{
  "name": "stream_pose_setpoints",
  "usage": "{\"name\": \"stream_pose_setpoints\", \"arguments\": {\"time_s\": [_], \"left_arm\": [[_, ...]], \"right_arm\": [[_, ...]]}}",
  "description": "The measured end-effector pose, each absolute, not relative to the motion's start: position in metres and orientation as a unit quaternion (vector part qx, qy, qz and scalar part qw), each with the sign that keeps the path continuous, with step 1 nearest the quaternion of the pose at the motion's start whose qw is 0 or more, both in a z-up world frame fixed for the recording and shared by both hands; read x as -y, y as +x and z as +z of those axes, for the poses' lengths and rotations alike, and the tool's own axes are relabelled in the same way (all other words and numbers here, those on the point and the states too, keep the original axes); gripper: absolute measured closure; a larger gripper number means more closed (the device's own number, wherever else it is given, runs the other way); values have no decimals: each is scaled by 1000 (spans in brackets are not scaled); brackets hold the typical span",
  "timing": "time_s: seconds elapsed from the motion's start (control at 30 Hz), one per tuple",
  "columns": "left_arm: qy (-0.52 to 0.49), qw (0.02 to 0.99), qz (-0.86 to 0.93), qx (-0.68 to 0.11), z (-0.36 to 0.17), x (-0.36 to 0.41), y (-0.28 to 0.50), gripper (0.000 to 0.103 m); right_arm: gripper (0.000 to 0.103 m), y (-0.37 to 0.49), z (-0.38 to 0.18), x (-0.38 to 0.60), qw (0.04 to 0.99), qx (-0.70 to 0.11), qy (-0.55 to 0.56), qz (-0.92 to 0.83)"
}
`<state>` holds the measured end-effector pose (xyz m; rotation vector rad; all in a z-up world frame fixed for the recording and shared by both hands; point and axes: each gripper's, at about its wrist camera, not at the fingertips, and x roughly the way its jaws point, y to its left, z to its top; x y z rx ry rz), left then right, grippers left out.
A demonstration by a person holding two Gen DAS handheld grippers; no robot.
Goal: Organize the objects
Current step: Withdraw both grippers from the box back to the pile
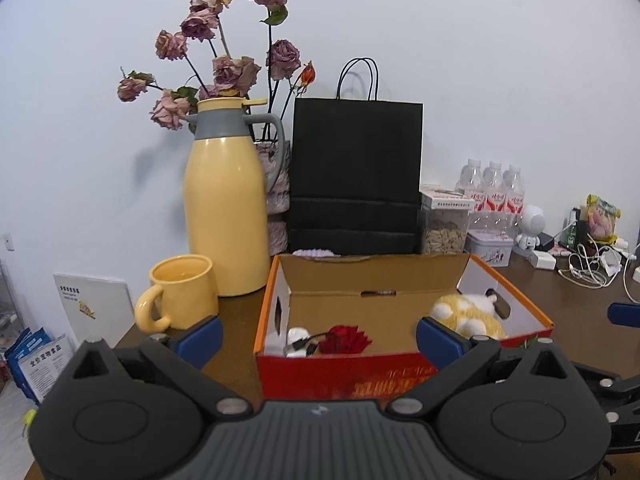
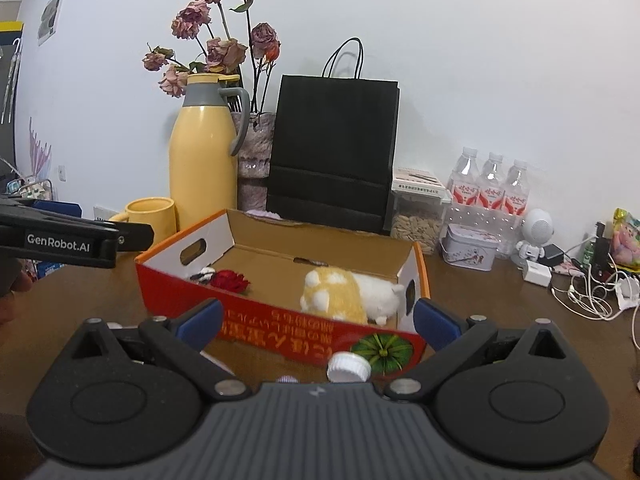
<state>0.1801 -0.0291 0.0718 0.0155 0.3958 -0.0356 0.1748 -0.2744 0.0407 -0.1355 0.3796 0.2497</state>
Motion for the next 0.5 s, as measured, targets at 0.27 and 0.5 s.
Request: {"name": "stream_pose_setpoints", "arguments": {"time_s": [0.27,0.5], "left_arm": [[12,978,-12,-207,66,25,154,0],[8,975,-15,-222,52,23,130,0]], "right_arm": [[0,146,32,284,970,-199,-69,122],[0,122,20,288,966,-216,-68,126]]}}
